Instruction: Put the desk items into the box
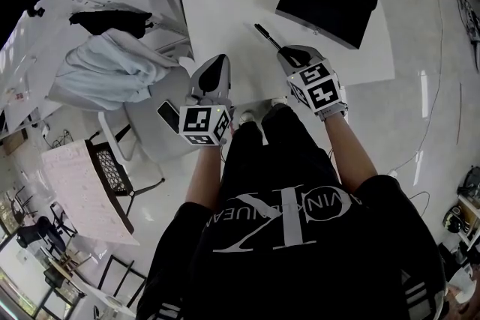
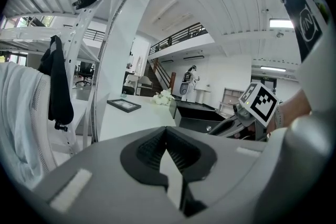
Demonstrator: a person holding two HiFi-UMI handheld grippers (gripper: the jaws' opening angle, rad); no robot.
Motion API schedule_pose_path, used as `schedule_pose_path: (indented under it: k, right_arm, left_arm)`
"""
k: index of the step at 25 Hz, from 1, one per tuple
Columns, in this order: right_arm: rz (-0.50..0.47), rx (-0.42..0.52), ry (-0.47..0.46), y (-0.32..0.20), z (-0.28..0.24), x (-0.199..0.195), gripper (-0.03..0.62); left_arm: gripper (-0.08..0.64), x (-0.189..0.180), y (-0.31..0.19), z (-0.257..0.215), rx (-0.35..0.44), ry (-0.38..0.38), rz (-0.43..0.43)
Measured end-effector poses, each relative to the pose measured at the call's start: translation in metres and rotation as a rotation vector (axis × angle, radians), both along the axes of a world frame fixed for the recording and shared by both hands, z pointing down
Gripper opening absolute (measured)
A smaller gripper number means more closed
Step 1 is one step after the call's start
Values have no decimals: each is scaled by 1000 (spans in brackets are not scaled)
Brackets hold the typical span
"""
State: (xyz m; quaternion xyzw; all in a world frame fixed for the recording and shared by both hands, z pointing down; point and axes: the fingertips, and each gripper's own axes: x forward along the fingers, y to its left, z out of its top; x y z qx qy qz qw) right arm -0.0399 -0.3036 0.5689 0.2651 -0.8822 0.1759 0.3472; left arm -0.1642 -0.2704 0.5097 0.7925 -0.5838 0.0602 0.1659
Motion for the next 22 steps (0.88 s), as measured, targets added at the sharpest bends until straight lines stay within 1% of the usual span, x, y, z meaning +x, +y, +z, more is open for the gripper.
schedule_pose_path:
  k: [9, 22]
  right_arm:
    - [35, 59, -18, -15, -28, 14, 60]
    - [80, 127, -16, -44, -61, 50, 60]
  left_arm:
    - [11, 14, -19, -11, 35, 0, 49]
    - [11, 46, -56, -31, 92, 8, 113]
